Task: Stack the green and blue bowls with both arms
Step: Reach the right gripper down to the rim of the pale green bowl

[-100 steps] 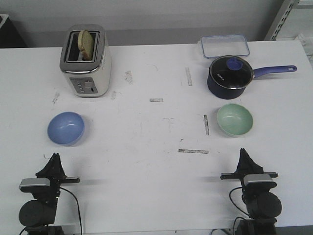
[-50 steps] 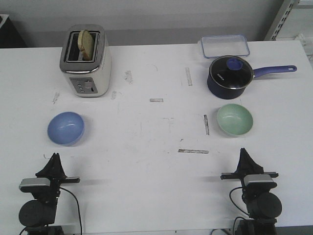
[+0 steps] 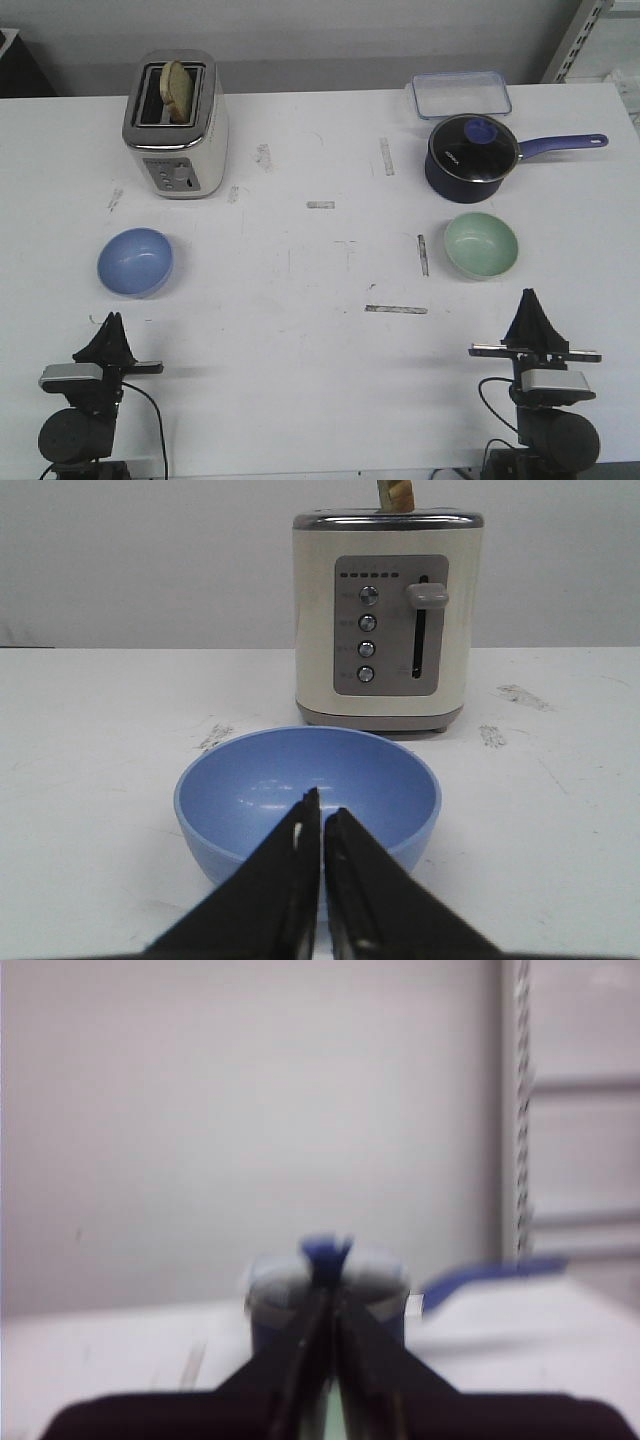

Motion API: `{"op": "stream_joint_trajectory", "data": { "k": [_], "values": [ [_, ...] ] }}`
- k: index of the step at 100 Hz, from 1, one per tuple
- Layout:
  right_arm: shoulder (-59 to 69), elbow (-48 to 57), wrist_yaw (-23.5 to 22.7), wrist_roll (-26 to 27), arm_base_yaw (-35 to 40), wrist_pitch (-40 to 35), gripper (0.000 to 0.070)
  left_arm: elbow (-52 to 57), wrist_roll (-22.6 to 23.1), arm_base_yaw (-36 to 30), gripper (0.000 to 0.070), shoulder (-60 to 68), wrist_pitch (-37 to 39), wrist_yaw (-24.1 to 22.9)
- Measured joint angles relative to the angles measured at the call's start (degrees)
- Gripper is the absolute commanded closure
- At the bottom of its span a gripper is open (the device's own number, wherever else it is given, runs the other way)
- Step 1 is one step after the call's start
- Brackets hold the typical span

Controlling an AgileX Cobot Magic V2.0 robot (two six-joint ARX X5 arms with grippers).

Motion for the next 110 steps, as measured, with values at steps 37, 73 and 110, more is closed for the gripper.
{"op": "stream_joint_trajectory", "data": {
  "k": [37,73,110],
  "values": [
    [23.7,35.4,0.2,-4.7,0.0,-20.2,0.0687,0.0,0.0,0.0,0.0698,0.0,0.0,0.0],
    [51.9,55.5,-2.2,-7.8,-2.8,-44.3,0.0256,0.0,0.0,0.0,0.0698,0.0,-0.5,0.0],
    [73.9,55.5,-12.2,-9.8,-12.9,-46.6,0.0154,0.0,0.0,0.0,0.0698,0.0,-1.8,0.0]
  ]
}}
